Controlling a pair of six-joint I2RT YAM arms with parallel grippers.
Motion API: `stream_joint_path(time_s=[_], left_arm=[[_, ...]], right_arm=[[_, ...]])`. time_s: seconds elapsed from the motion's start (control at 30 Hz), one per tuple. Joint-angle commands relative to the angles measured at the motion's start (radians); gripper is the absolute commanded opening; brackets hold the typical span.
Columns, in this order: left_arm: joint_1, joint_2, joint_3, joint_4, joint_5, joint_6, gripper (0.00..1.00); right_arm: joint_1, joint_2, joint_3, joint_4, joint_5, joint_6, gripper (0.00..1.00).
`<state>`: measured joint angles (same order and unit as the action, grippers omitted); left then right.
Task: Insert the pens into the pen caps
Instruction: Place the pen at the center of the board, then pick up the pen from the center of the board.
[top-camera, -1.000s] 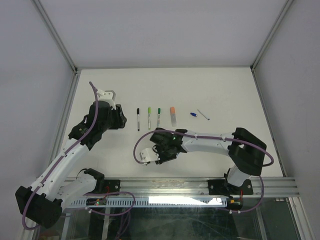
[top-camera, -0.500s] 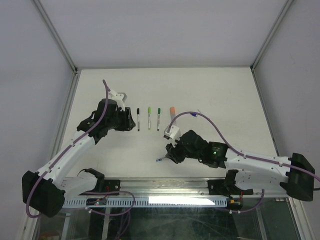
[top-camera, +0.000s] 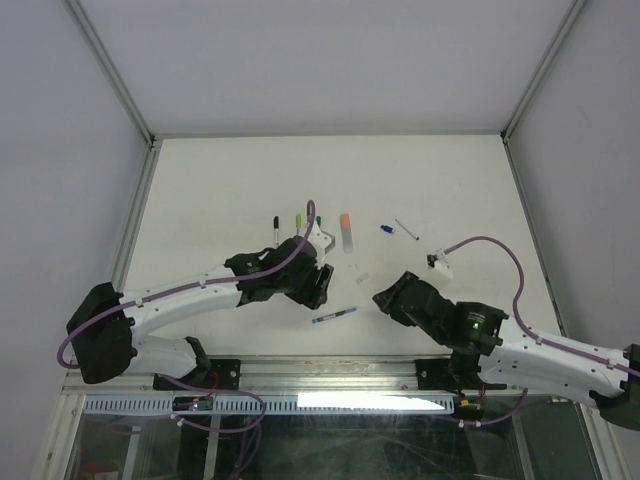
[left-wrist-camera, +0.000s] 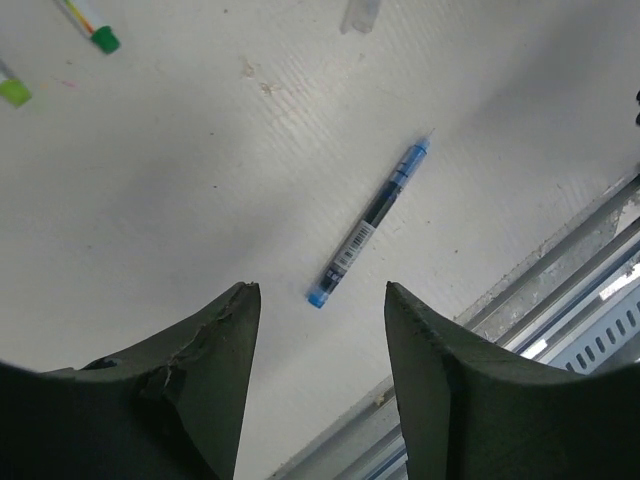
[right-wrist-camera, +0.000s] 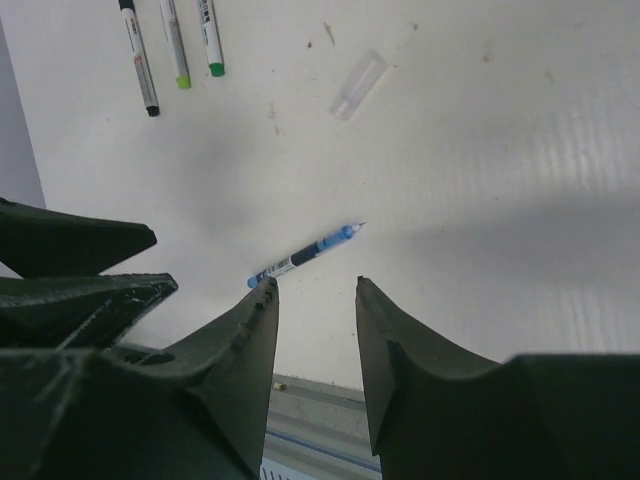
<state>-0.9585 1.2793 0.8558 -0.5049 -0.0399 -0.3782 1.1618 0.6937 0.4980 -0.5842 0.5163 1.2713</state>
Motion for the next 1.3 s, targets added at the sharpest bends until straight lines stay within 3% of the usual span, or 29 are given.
stream_joint_path(time_s=[0.0,0.23,0.63,0.8,1.0,1.27], left_arm=[[-0.074,0.052,0.006,0.121,-0.058,0.040,0.54],[-0.130,0.190,0.041,0.154,-0.061,0.133,0.55],[-0.181,0.351,0.084,0.119,-0.050,0.214,0.49],[-0.222,0.398,0.092,0.096,-0.095,0.211,0.39],[-0.262,0.434,0.096,0.055,-0.146,0.203,0.19],[-0.281,0.404,0.057,0.062,-0.163,0.053,0.12]], right_arm=[[0.002,-0.136,-0.039,-0.112,0.096,0.205,0.40],[0.001,-0.227,-0.077,-0.102,0.033,0.121,0.40],[0.001,-0.141,-0.051,-0.063,0.009,0.064,0.40],[0.001,-0.116,-0.049,-0.054,0.005,0.068,0.40],[0.002,-0.115,-0.060,-0.055,0.001,0.093,0.40],[0.001,-0.052,-0.065,-0.017,-0.021,0.090,0.39]])
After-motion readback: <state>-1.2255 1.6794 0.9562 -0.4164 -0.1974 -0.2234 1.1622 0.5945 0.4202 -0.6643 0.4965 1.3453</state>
